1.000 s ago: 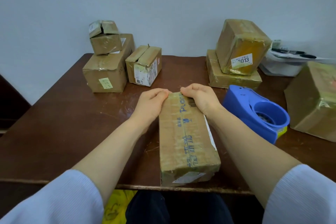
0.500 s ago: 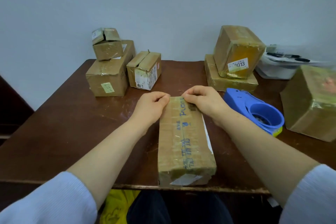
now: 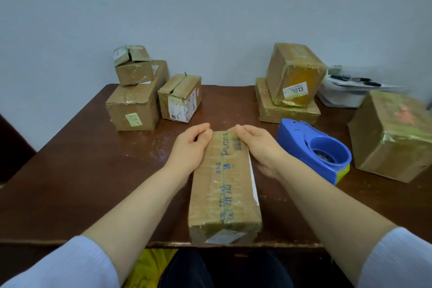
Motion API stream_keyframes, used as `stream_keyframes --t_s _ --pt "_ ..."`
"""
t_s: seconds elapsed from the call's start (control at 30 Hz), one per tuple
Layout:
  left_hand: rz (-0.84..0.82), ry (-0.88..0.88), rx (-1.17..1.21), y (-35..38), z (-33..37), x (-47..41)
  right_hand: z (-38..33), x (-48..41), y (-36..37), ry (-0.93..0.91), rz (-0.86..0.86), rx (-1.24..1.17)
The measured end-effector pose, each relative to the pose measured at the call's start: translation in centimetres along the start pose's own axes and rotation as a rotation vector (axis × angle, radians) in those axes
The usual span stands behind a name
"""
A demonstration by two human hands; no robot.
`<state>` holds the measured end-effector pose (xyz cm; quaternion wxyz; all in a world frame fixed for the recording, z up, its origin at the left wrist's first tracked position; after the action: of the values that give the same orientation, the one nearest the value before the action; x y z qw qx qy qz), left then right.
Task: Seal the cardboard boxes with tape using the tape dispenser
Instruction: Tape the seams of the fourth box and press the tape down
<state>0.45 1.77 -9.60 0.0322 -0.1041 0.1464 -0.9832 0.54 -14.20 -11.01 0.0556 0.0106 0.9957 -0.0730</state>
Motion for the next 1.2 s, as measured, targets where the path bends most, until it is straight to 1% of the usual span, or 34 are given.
stream_keyframes --t_s 0.07,0.1,0.17,0.2,0.27,0.3,0.33,0.4,0.43,0.5,0.53,0.57,0.67,0.73,0.77,0.8,0.83,0.87,0.9,0.93,0.97,1.0,1.03,1.1,1.13,1.2 --pt "0.022 -0.016 0.018 0.3 -0.2 0.1 0.0 0.2 -0.5 -0.043 0.045 0.108" --pt "0.044 -0.027 0.027 0.3 -0.2 0.1 0.0 0.3 -0.7 -0.054 0.069 0.121" --pt "0.072 -0.043 0.063 0.3 -0.3 0.3 -0.8 0.2 -0.5 -0.067 0.035 0.141" --pt "0.085 -0.042 0.067 0.2 -0.2 0.4 -1.5 0.0 -0.4 -0.089 -0.012 0.232" --pt "0.137 -0.032 0.065 -0.2 -0.2 0.7 -2.9 -0.2 -0.5 -0.126 -0.128 0.563" --pt "0.184 -0.032 0.072 -0.8 -0.3 0.9 -3.5 0.1 -0.7 -0.115 -0.172 0.686" --pt "0.243 -0.038 0.082 -1.6 -0.5 1.1 -3.9 0.7 -0.8 -0.077 -0.210 0.743" --pt "0.331 -0.091 0.114 -3.1 -1.4 1.4 -4.7 2.6 -0.4 -0.010 -0.322 0.776" --pt "0.333 -0.125 0.141 -3.4 -1.9 1.5 -4.8 3.8 0.3 0.018 -0.415 0.847" --pt "0.281 -0.182 0.195 -3.2 -2.5 1.5 -4.4 6.0 1.9 0.047 -0.616 1.051" --pt "0.257 -0.196 0.198 -3.0 -2.7 1.6 -4.3 6.6 2.7 0.032 -0.679 1.094" --pt "0.245 -0.207 0.188 -3.0 -2.8 1.6 -4.5 6.5 3.3 0.004 -0.701 1.081" --pt "0.261 -0.227 0.159 -4.5 -3.2 1.5 -6.1 4.8 3.3 -0.114 -0.641 0.993" --pt "0.295 -0.246 0.036 -5.6 -3.1 1.8 -6.7 4.4 2.9 -0.133 -0.662 1.063" --pt "0.332 -0.195 -0.114 -6.1 -2.3 2.1 -6.5 4.7 2.8 -0.108 -0.703 1.112" --pt "0.377 -0.064 -0.303 -6.3 -0.6 2.8 -6.1 5.3 2.8 -0.069 -0.765 1.174" --pt "0.394 0.137 -0.460 -5.7 1.5 3.5 -5.6 6.2 2.9 -0.040 -0.839 1.246" --pt "0.336 0.339 -0.561 -4.4 3.1 4.1 -5.2 6.9 3.1 -0.031 -0.907 1.302" --pt "0.203 0.467 -0.641 -2.7 3.9 4.5 -5.0 7.4 3.4 -0.039 -0.954 1.317" --pt "0.059 0.521 -0.742 -1.0 3.8 4.7 -4.9 7.4 3.8 -0.065 -0.970 1.295" --pt "-0.040 0.540 -0.866 0.2 3.2 4.5 -4.9 7.2 3.9 -0.101 -0.967 1.275" --pt "-0.072 0.541 -0.989 0.8 2.6 4.3 -4.9 6.5 3.9 -0.153 -0.946 1.277" --pt "-0.027 0.516 -1.093 0.7 2.1 4.0 -5.2 5.8 3.8 -0.226 -0.901 1.297" --pt "0.141 0.413 -1.226 -0.4 1.9 3.8 -6.2 4.4 3.0 -0.381 -0.750 1.304" --pt "0.185 0.372 -1.268 -0.5 1.9 4.1 -6.3 3.9 2.5 -0.414 -0.680 1.253" --pt "0.230 0.338 -1.332 -0.2 2.0 4.8 -6.3 3.6 1.3 -0.396 -0.576 1.069"
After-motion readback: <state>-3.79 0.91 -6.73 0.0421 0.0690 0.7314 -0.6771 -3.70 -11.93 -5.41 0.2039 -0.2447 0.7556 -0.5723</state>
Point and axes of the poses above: each hand's wrist, its own x-axis away from the middle knuckle, its own y-axis out of the palm, z = x × y, the point moved 10 cm from there along -x, towards the middle knuckle, and after that the axes turned 14 degrees about -y, right-handed, at the moved point
